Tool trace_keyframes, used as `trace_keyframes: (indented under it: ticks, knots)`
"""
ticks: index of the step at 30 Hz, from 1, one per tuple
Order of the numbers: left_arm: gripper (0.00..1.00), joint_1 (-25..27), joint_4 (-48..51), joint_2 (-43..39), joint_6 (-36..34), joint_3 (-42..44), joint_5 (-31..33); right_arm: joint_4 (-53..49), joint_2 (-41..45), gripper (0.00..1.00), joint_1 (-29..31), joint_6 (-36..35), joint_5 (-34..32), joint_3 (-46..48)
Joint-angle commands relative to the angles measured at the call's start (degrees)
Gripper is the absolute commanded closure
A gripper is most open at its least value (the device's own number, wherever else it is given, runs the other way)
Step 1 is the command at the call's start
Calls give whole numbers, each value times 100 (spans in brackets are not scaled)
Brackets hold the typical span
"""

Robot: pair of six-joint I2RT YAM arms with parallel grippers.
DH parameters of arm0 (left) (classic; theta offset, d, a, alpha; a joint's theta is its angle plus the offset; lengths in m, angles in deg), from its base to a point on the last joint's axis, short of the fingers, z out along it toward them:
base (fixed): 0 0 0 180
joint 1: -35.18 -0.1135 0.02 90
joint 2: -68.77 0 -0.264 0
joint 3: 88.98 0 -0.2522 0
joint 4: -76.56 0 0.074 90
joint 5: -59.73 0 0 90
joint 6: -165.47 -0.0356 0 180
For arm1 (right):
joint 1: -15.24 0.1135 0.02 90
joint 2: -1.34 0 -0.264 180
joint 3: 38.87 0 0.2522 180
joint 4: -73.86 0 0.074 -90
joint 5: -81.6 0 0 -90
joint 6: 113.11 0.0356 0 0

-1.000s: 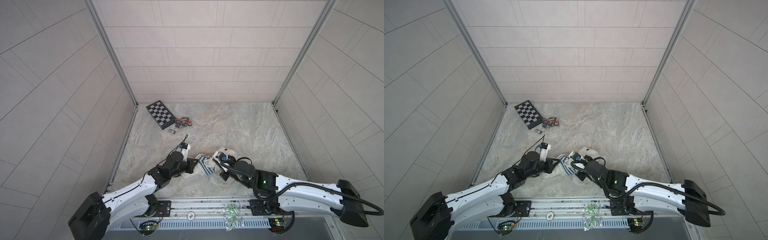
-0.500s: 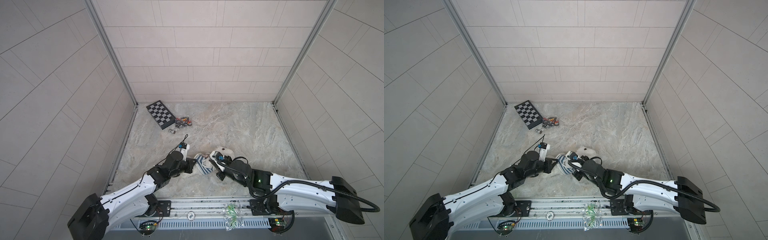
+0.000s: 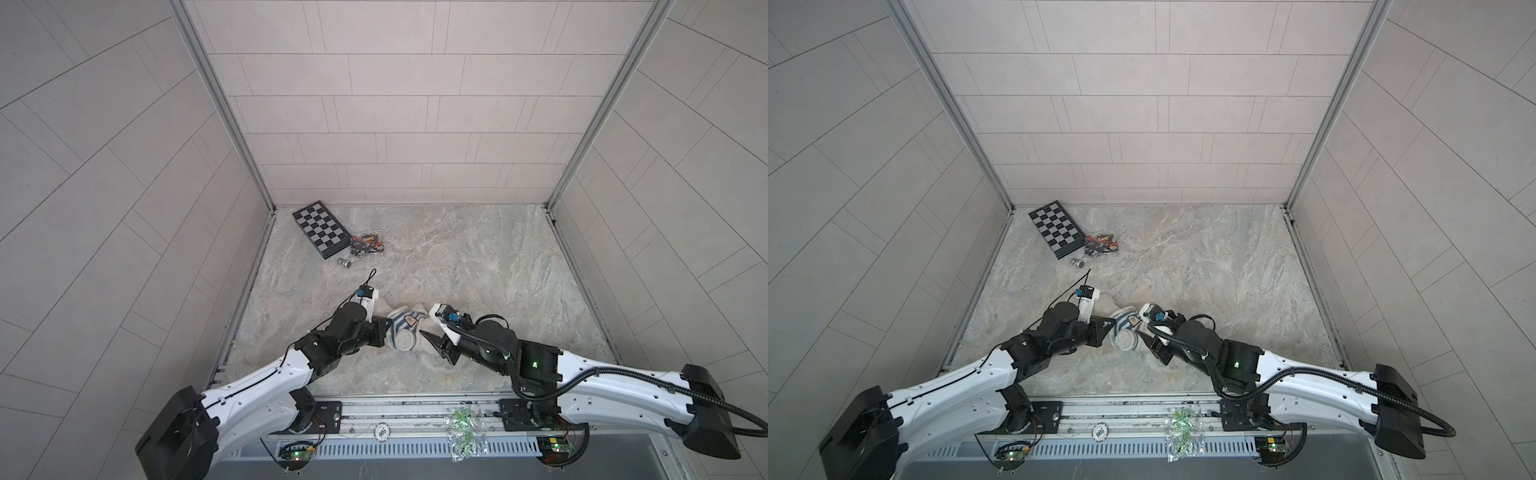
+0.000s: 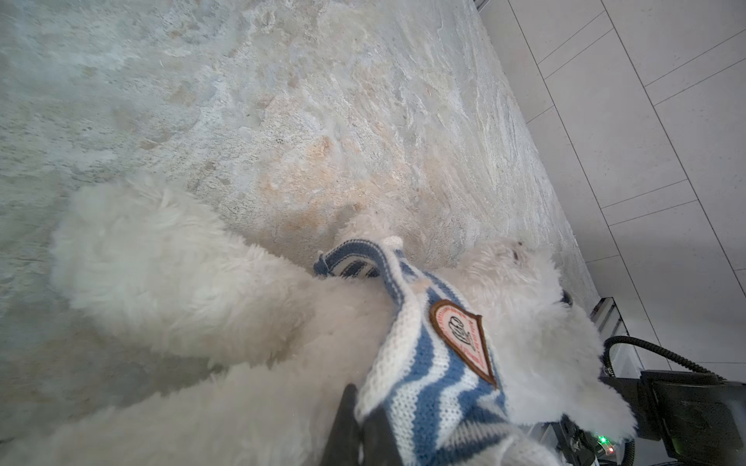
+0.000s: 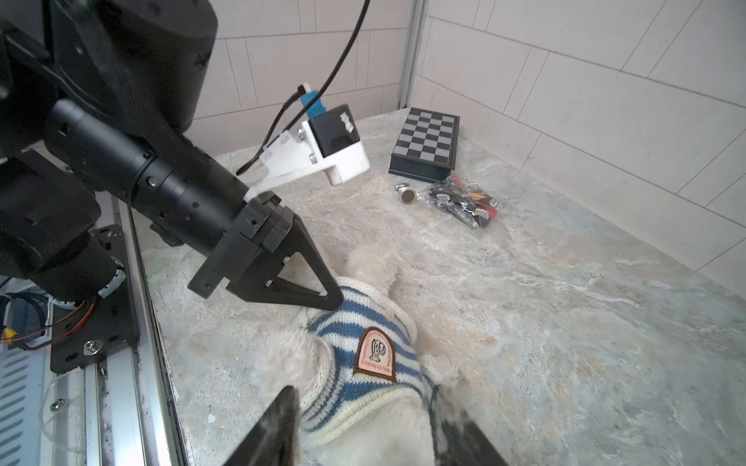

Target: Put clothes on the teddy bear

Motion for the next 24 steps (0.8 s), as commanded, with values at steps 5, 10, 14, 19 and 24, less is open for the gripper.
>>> trace_keyframes:
  ticks: [5, 10, 14, 19, 24]
  knots:
    - [100, -34, -129, 30, -33, -153, -63, 375, -714, 44, 4, -114, 535, -261]
    - [100, -40, -188, 56, -2, -142, -119, 737, -1319, 45, 31, -55, 827, -454]
    - [100, -40, -182, 23, 7, -150, -123, 945, -1637, 46, 40, -77, 903, -516]
    - [100, -40, -151, -18, -9, -150, -119, 809, -1753, 59, 40, -151, 854, -516]
    - [100, -42, -86, -56, -30, -150, -94, 631, -1626, 76, 40, -205, 856, -670]
